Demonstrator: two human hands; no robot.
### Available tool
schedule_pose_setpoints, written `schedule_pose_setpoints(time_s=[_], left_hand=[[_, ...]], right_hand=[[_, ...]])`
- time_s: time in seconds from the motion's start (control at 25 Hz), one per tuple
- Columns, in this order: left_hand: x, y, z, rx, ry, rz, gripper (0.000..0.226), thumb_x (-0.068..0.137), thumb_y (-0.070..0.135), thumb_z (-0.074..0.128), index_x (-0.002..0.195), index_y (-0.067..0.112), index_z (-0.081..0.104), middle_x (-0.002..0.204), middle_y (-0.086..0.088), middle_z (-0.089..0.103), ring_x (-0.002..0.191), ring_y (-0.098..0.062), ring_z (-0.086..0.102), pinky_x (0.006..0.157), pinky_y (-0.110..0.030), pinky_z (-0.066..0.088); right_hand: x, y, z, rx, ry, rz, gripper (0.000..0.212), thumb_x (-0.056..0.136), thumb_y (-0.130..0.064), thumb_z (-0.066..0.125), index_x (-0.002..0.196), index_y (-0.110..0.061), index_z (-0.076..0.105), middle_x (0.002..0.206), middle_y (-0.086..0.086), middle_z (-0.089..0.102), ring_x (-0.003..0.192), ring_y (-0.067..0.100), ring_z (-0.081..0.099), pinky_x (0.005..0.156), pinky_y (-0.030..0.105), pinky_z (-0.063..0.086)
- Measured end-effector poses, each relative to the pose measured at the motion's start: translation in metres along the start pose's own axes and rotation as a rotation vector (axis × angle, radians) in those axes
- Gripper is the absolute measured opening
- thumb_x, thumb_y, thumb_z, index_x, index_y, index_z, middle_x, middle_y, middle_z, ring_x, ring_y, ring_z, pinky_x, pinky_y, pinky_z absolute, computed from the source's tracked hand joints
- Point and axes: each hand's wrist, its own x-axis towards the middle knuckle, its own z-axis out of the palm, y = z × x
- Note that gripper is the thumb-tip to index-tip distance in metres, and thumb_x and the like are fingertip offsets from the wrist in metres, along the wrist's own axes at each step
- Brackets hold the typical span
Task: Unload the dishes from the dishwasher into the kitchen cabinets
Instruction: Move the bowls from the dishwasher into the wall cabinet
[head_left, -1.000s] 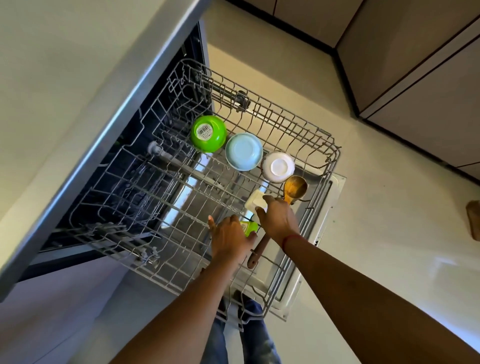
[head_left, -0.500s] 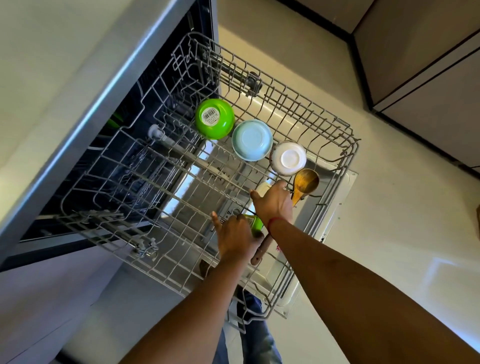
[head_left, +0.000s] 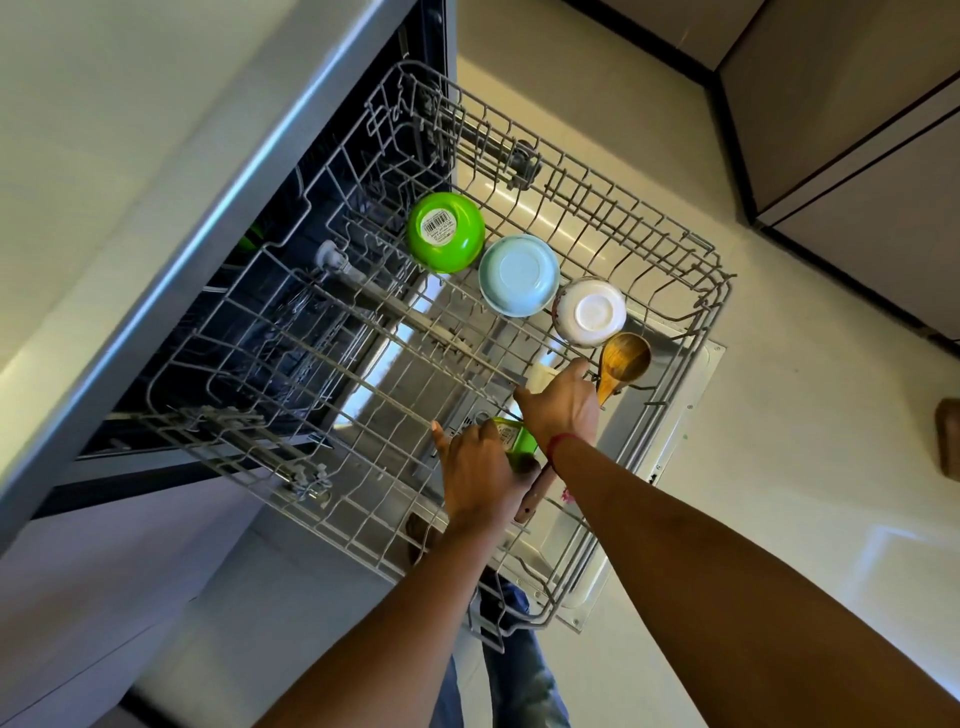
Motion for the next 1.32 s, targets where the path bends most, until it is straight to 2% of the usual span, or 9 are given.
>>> schedule_pose_setpoints(time_s=[0.24,0.36,0.44,0.56,0.68,0.84,0.96,1.12,1.32], left_hand=[[-0.023,-0.013,-0.029,-0.1,0.037,-0.027,0.075,0.075,0.059,0.065,0.135,0.015,0.05,0.126,-0.003,0.062,0.122,-0.019,0.053,0.117,-0.045,-0.003],[-0.034,-0.021,-0.047,-0.238,0.035,-0.032,0.076,0.074,0.052,0.069,0.137,0.014,0.049,0.126,-0.006,0.059,0.12,-0.023,0.05,0.113,-0.053,0.03],[-0.044,-0.027,-0.067,-0.351,0.015,-0.021,0.078,0.074,0.045,0.073,0.14,0.014,0.046,0.127,-0.006,0.055,0.115,-0.019,0.047,0.091,-0.037,0.05],[-0.063,-0.036,-0.096,-0.437,0.025,0.001,0.079,0.074,0.038,0.074,0.143,0.014,0.043,0.129,-0.005,0.049,0.11,-0.012,0.044,0.08,-0.025,0.047],[-0.086,-0.045,-0.129,-0.487,0.07,0.003,0.077,0.075,0.035,0.073,0.143,0.016,0.043,0.133,-0.001,0.045,0.108,-0.007,0.039,0.082,-0.024,0.04],[-0.13,-0.066,-0.167,-0.479,0.156,-0.006,0.084,0.064,0.055,0.06,0.137,0.016,0.05,0.13,-0.001,0.047,0.116,-0.015,0.043,0.088,-0.026,0.042],[-0.173,-0.085,-0.189,-0.466,0.259,-0.061,0.088,0.06,0.057,0.059,0.139,0.018,0.051,0.131,-0.004,0.051,0.117,-0.021,0.05,0.097,-0.031,0.044],[-0.249,-0.112,-0.223,-0.477,0.549,-0.086,0.079,0.057,0.055,0.063,0.124,0.012,0.065,0.116,-0.006,0.067,0.101,-0.021,0.064,0.091,-0.027,0.049],[-0.355,-0.165,-0.285,-0.465,0.882,-0.091,0.059,0.057,0.045,0.069,0.105,0.011,0.074,0.103,0.006,0.068,0.09,0.001,0.058,0.084,0.004,0.034]], right_hand=[[-0.028,0.007,-0.027,0.14,0.004,-0.071,0.067,0.07,-0.039,0.077,0.122,-0.015,0.044,0.112,0.011,0.058,0.098,0.03,0.058,0.08,0.037,0.051],[-0.049,0.016,-0.044,0.171,0.022,-0.119,0.07,0.065,-0.034,0.08,0.125,-0.02,0.047,0.119,0.009,0.057,0.106,0.028,0.055,0.087,0.039,0.051],[-0.069,0.018,-0.057,0.196,0.038,-0.137,0.071,0.065,-0.03,0.081,0.127,-0.021,0.048,0.12,0.007,0.057,0.109,0.027,0.054,0.086,0.036,0.049],[-0.107,0.018,-0.078,0.269,0.007,-0.157,0.072,0.068,-0.023,0.08,0.133,-0.021,0.05,0.12,0.003,0.06,0.104,0.02,0.056,0.078,0.025,0.046],[-0.142,0.015,-0.096,0.355,-0.055,-0.209,0.069,0.072,-0.015,0.079,0.134,-0.024,0.05,0.094,-0.009,0.064,0.075,-0.002,0.059,0.056,0.007,0.041],[-0.186,0.013,-0.112,0.442,-0.179,-0.357,0.066,0.07,-0.012,0.08,0.129,-0.028,0.055,0.103,-0.005,0.065,0.075,0.003,0.064,0.047,0.018,0.052],[-0.22,0.012,-0.121,0.454,-0.265,-0.507,0.069,0.065,-0.019,0.083,0.127,-0.035,0.057,0.106,-0.007,0.066,0.084,0.011,0.069,0.06,0.042,0.061],[-0.272,-0.001,-0.136,0.455,-0.36,-0.719,0.063,0.072,-0.005,0.079,0.128,-0.023,0.058,0.098,-0.016,0.064,0.086,-0.001,0.064,0.072,0.028,0.059],[-0.356,-0.053,-0.134,0.376,-0.519,-1.027,0.066,0.073,-0.003,0.079,0.132,-0.022,0.056,0.12,0.005,0.058,0.098,0.011,0.061,0.072,0.012,0.05]])
